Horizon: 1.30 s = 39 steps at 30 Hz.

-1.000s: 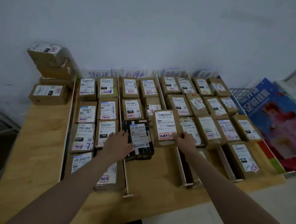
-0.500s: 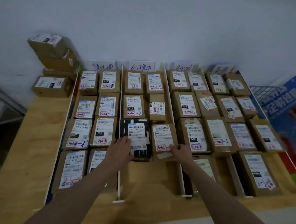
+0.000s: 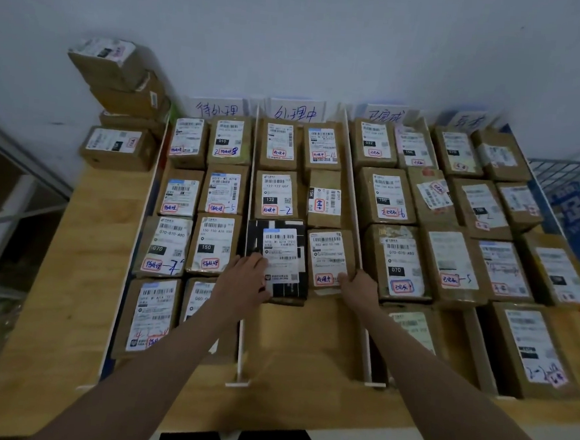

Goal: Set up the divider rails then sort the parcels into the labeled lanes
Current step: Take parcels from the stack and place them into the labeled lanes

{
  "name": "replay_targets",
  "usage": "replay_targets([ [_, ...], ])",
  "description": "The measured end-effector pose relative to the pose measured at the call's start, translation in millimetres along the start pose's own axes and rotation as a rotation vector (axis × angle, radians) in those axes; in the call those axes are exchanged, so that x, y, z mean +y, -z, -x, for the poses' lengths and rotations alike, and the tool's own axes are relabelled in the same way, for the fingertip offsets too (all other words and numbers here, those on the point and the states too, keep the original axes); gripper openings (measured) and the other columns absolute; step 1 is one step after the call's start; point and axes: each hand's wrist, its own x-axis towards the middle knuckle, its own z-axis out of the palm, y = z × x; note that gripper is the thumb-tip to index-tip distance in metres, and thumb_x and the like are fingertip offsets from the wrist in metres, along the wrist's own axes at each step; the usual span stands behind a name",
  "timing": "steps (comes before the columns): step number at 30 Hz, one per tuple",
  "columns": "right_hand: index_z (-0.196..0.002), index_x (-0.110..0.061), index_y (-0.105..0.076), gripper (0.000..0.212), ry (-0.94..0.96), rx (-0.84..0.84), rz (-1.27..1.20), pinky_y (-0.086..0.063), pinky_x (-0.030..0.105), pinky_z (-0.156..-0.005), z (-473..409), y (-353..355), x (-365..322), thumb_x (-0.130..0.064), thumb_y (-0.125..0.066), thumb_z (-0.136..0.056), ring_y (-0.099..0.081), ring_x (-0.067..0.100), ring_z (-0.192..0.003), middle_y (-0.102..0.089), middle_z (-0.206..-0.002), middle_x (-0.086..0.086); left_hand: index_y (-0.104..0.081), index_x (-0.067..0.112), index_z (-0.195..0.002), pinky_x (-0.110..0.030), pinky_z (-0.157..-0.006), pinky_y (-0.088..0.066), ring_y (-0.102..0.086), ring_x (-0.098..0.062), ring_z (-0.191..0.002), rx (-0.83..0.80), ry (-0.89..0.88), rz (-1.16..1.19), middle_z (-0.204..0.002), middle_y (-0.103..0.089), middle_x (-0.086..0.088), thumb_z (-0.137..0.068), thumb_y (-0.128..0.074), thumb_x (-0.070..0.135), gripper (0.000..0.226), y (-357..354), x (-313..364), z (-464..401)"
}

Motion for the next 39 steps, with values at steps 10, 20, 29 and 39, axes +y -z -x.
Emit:
replay_targets([
  [10, -0.107, -0.001, -0.060, 0.024, 0.021, -0.023, 0.023, -0.058, 0.040, -0.082, 9.7, 27.5, -19.3, -0.023, -0.055, -0.098, -0.067, 0.028, -0.096, -0.068, -0.104, 0.013, -0.039, 0.015, -0.143, -0.034, -0.113, -0.031, -0.044, -0.018, -0.130, -0.044, 0.025, 0.050, -0.145, -0.042, -0.001, -0.096, -0.052, 0.042, 0.056, 16.2, 0.0, 3.9],
  [20, -0.126, -0.012, -0.056, 0.031, 0.450, 0.140, 0.191, -0.056, 0.042, -0.084, 60.2, 41.9, -118.7, -0.024, -0.051, -0.098, -0.063, 0.024, -0.103, -0.061, -0.118, 0.006, -0.033, 0.017, -0.151, -0.041, -0.120, -0.021, -0.031, -0.023, -0.144, 0.082, 0.213, -0.111, -0.157, -0.033, -0.003, -0.102, -0.034, 0.050, 0.059, 108.8, -66.8, 22.9],
  [29, -0.146, -0.009, -0.038, 0.052, 0.761, 0.224, 0.490, -0.037, 0.042, -0.111, 122.5, -17.2, -243.5, -0.036, -0.043, -0.102, -0.039, 0.028, -0.137, -0.043, -0.147, 0.011, -0.043, 0.015, -0.142, -0.041, -0.115, -0.026, -0.039, -0.025, -0.136, 0.194, 0.414, -0.132, -0.145, -0.045, -0.006, -0.100, -0.034, 0.050, 0.055, 173.4, -162.9, 75.4],
  [39, -0.147, -0.010, -0.036, 0.053, 0.848, 0.260, 0.488, -0.035, 0.044, -0.112, 150.4, -94.8, -363.3, -0.038, -0.038, -0.102, -0.037, 0.028, -0.138, -0.040, -0.151, 0.011, -0.039, 0.012, -0.146, -0.043, -0.116, -0.025, -0.038, -0.026, -0.137, 0.270, 0.431, -0.168, -0.150, -0.042, -0.007, -0.101, -0.031, 0.050, 0.060, 225.9, -278.9, 84.4],
])
